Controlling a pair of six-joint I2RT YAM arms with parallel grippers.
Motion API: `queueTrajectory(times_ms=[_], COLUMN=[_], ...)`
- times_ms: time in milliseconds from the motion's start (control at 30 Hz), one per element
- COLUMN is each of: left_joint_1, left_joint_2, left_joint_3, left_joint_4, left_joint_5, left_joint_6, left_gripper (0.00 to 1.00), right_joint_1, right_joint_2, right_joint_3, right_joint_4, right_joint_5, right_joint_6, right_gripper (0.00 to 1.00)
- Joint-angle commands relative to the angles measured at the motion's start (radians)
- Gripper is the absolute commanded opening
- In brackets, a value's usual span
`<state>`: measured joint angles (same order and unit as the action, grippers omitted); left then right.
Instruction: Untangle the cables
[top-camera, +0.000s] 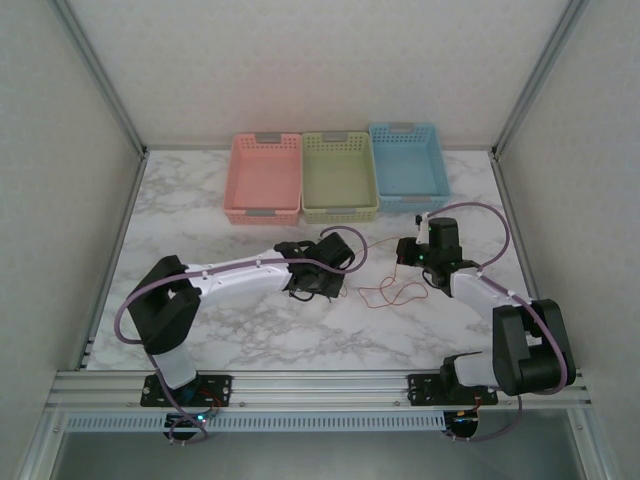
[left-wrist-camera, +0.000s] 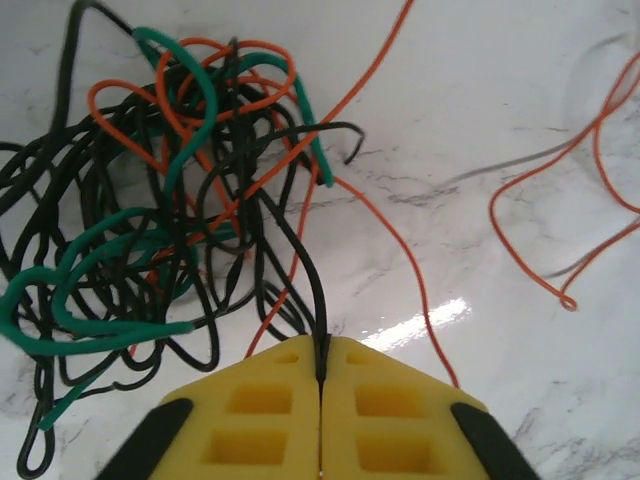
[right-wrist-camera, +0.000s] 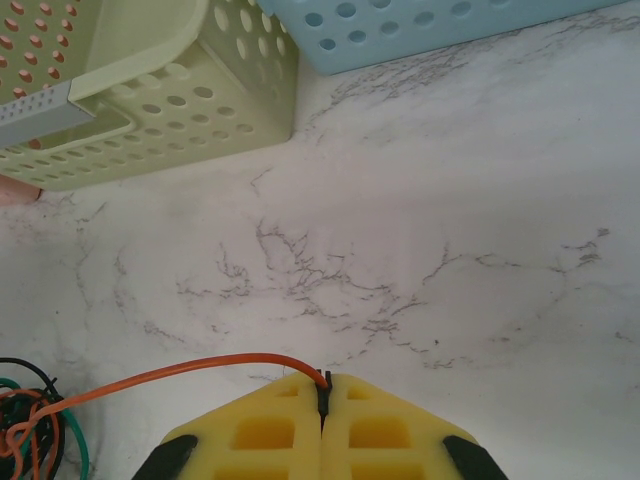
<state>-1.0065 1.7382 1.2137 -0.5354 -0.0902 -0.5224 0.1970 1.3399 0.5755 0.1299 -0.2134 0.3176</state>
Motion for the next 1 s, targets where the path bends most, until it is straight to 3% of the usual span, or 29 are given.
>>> queueTrajectory(times_ms=[0, 133, 267, 533, 700, 967], left_joint_1=[-0.007, 0.004, 0.057, 0.323, 0.37, 0.37], left_joint_2=[-0.075, -0.205, -0.432, -0.951, -1.064, -1.079], left_joint_3=[-0.026, -0.054, -0.094, -0.102, -0.04, 0.064], left_joint_4=[-0.038, -0.074, -0.145, -0.446, -0.583, -0.685], left_joint_5=[-0.092, -0.167, -0.235, -0.323, -0.39, -0.562], left_joint_6=[-0.014, -0.042, -0.068, -0.062, -0.045, -0.01], left_gripper=[0.0, 0.0, 0.0, 0.0, 0.0, 0.0], right_joint_1=[0.001, 0.0, -0.011, -0.087, -0.114, -0.133], right_joint_2=[0.001, -0.016, -0.035, -0.064, -0.042, -0.035], right_joint_3=[0.004, -0.003, -0.015, -0.055, -0.054, -0.052], right_joint_4=[0.003, 0.002, -0.006, 0.006, 0.008, -0.008], right_joint_5=[0.002, 0.034, 0.077, 0.115, 0.106, 0.119], right_joint_6=[-0.002, 0.011, 0.035, 0.122, 0.149, 0.172], right_gripper=[0.0, 0.0, 0.0, 0.0, 0.0, 0.0])
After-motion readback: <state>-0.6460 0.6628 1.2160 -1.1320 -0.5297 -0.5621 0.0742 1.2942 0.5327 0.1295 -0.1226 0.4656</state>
